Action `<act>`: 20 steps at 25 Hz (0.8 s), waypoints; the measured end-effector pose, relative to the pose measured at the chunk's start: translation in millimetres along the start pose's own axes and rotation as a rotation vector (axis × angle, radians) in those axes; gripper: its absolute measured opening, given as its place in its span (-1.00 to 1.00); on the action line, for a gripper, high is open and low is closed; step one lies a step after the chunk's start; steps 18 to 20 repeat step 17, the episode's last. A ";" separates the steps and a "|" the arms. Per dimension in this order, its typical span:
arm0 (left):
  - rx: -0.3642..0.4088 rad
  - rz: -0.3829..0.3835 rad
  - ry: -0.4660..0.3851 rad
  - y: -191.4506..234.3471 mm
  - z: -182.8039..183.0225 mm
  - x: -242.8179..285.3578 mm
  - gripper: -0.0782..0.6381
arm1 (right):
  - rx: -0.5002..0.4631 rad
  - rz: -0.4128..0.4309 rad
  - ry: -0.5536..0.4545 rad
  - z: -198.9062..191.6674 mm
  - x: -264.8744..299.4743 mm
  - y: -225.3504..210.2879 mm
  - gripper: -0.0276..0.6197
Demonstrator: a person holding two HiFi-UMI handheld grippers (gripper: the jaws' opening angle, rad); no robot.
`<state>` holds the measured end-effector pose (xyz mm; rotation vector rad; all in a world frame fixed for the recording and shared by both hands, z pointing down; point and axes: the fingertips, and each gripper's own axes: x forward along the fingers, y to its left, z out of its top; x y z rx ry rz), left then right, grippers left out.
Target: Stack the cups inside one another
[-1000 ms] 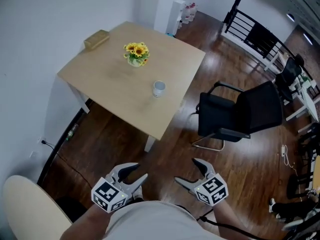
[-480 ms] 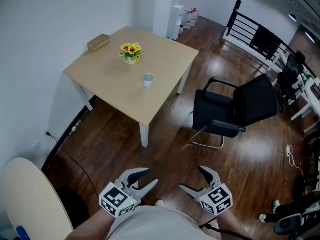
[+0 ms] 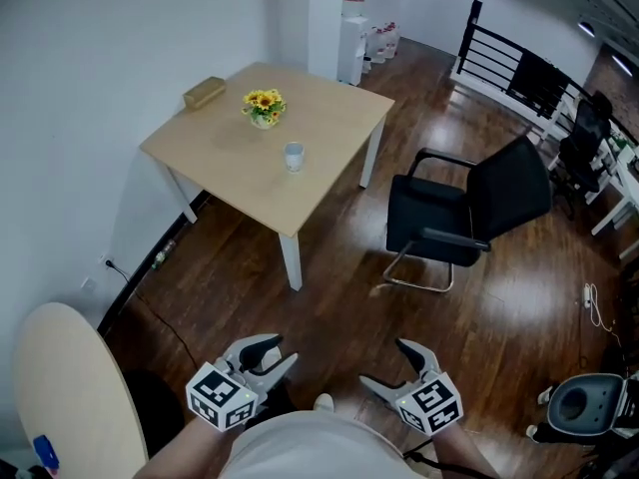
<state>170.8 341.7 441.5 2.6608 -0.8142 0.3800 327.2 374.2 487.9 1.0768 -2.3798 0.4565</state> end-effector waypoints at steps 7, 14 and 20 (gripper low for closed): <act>0.026 -0.013 -0.003 -29.1 0.4 6.8 -0.31 | 0.001 0.009 -0.003 -11.7 -17.5 5.3 0.37; 0.025 -0.005 0.004 -37.0 0.7 8.2 -0.31 | -0.001 -0.003 -0.019 -15.8 -30.2 1.5 0.37; 0.032 -0.013 0.000 -46.1 2.8 11.1 -0.31 | 0.002 -0.006 -0.026 -19.0 -35.7 1.8 0.37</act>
